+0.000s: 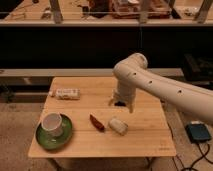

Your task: Move the arm in a circular motion

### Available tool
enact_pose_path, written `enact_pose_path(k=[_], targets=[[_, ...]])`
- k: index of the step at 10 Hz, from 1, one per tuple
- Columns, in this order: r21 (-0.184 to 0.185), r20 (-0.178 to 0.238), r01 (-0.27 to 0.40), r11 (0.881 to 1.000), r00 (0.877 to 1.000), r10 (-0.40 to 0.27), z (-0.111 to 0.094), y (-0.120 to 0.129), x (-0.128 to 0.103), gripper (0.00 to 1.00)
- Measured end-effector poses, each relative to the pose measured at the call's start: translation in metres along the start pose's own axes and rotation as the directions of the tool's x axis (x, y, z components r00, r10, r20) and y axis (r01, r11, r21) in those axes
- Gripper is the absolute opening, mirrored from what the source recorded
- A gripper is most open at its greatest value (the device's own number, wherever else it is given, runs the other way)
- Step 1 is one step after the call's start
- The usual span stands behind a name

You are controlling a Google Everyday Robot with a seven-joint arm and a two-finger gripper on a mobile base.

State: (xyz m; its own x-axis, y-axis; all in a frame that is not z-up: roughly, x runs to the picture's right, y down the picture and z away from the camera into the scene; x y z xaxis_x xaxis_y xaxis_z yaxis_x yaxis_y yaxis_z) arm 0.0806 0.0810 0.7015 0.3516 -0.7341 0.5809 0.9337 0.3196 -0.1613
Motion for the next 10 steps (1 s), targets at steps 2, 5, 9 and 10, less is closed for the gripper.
enact_pose_path(k=[2, 5, 9, 10], targets=[[0.000, 0.000, 0.000, 1.000, 1.000, 0.000, 0.000, 0.000, 0.000, 0.67], [0.005, -0.003, 0.013, 1.000, 1.000, -0.013, 0.003, -0.013, 0.007, 0.67], [0.021, -0.016, 0.051, 0.998, 0.999, -0.051, 0.015, -0.077, 0.059, 0.67], [0.038, -0.013, 0.040, 0.998, 0.999, -0.039, 0.015, -0.085, 0.069, 0.67]])
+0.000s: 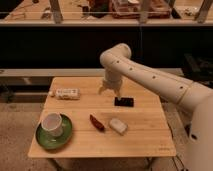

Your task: Move the arm in a circular motion

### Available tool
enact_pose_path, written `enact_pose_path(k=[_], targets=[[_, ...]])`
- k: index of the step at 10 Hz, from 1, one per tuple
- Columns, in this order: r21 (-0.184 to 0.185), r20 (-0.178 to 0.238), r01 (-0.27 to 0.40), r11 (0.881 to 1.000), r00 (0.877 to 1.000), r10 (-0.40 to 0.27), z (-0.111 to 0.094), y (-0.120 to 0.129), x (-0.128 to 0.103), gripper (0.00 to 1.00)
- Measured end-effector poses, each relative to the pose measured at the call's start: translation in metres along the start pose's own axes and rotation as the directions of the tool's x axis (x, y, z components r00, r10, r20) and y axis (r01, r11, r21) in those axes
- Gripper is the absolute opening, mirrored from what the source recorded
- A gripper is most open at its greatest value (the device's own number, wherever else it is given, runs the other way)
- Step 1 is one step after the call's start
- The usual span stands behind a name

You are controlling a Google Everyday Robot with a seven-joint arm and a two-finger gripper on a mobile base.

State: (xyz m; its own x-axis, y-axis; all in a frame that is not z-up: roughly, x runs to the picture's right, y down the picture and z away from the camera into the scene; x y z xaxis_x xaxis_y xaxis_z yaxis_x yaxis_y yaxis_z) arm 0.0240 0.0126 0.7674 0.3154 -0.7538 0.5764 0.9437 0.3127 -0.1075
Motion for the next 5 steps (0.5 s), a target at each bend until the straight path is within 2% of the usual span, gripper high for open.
enact_pose_path(k=[2, 3, 5], targets=[[0.021, -0.005, -0.039, 0.999, 0.999, 0.039, 0.003, -0.003, 0.033, 0.67], [0.027, 0.000, -0.057, 0.998, 0.998, 0.057, 0.005, 0.001, 0.040, 0.67], [0.032, -0.002, -0.104, 0.994, 0.995, 0.104, 0.004, 0.033, 0.049, 0.67]])
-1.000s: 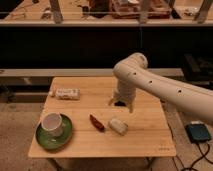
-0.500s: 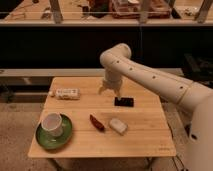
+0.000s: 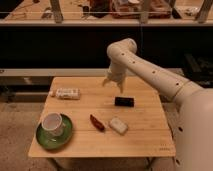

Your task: Move the arm in a circular motion

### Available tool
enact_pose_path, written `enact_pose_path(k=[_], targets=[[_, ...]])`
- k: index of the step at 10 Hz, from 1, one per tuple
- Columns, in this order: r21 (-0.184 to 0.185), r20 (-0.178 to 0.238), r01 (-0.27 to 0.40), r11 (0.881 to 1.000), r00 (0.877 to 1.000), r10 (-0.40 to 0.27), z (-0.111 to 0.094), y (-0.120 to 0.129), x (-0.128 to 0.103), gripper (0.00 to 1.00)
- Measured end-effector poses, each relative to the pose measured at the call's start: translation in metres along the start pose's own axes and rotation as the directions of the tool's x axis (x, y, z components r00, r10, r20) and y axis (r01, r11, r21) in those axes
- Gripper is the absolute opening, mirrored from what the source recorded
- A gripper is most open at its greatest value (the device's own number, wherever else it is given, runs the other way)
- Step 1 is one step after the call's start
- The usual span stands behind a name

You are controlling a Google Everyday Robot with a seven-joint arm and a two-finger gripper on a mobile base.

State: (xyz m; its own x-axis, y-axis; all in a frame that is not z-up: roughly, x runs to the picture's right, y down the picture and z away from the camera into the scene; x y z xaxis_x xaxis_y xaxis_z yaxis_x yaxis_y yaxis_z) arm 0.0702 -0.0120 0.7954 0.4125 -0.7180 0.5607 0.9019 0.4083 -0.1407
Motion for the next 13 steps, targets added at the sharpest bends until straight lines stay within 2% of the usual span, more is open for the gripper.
enact_pose_path(k=[2, 4, 6, 7, 8, 10, 12, 13], targets=[[-0.003, 0.000, -0.036, 0.999, 0.999, 0.036, -0.006, 0.026, -0.009, 0.67], [-0.016, 0.002, -0.061, 0.998, 0.998, 0.061, -0.013, 0.052, -0.044, 0.67], [-0.027, 0.003, -0.056, 0.998, 0.998, 0.056, -0.017, 0.066, -0.081, 0.67], [-0.024, 0.007, -0.046, 0.999, 0.999, 0.046, -0.018, 0.062, -0.105, 0.67], [-0.024, 0.007, -0.042, 0.999, 0.999, 0.043, -0.019, 0.059, -0.118, 0.67], [-0.022, 0.014, -0.017, 1.000, 1.000, 0.017, -0.019, 0.045, -0.132, 0.67], [-0.016, 0.022, 0.004, 1.000, 1.000, -0.004, -0.017, 0.034, -0.125, 0.67], [-0.006, 0.024, 0.017, 1.000, 1.000, -0.017, -0.013, 0.020, -0.113, 0.67]])
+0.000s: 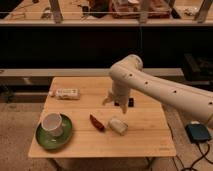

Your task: Move the arm in a circular motion

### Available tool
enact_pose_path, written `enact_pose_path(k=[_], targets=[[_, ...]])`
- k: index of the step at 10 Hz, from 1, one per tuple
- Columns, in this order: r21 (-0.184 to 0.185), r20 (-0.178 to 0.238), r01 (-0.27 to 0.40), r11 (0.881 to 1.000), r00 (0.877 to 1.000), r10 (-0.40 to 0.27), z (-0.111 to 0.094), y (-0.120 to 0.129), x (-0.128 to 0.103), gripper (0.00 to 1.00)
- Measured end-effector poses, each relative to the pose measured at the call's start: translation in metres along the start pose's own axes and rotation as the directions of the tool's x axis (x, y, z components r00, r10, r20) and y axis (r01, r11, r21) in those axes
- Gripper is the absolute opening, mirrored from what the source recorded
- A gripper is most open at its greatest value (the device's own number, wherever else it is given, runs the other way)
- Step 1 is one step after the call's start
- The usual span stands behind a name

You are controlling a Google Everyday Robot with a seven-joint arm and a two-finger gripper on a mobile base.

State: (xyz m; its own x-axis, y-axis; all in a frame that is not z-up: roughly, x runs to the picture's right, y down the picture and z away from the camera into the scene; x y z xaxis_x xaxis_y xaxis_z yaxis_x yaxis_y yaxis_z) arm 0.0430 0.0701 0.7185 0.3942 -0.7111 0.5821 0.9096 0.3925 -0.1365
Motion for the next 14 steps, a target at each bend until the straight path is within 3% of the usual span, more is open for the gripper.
enact_pose_path(k=[4, 6, 8, 11, 14], targets=[[0.038, -0.023, 0.009, 0.999, 1.000, -0.008, 0.010, -0.049, 0.071, 0.67], [0.055, -0.025, -0.032, 0.998, 0.999, 0.033, 0.010, -0.046, 0.099, 0.67], [0.066, -0.023, -0.082, 0.994, 0.996, 0.083, 0.008, -0.015, 0.114, 0.67], [0.059, -0.022, -0.131, 0.990, 0.991, 0.132, -0.003, 0.045, 0.106, 0.67], [0.037, -0.019, -0.125, 0.991, 0.992, 0.126, -0.010, 0.077, 0.062, 0.67]])
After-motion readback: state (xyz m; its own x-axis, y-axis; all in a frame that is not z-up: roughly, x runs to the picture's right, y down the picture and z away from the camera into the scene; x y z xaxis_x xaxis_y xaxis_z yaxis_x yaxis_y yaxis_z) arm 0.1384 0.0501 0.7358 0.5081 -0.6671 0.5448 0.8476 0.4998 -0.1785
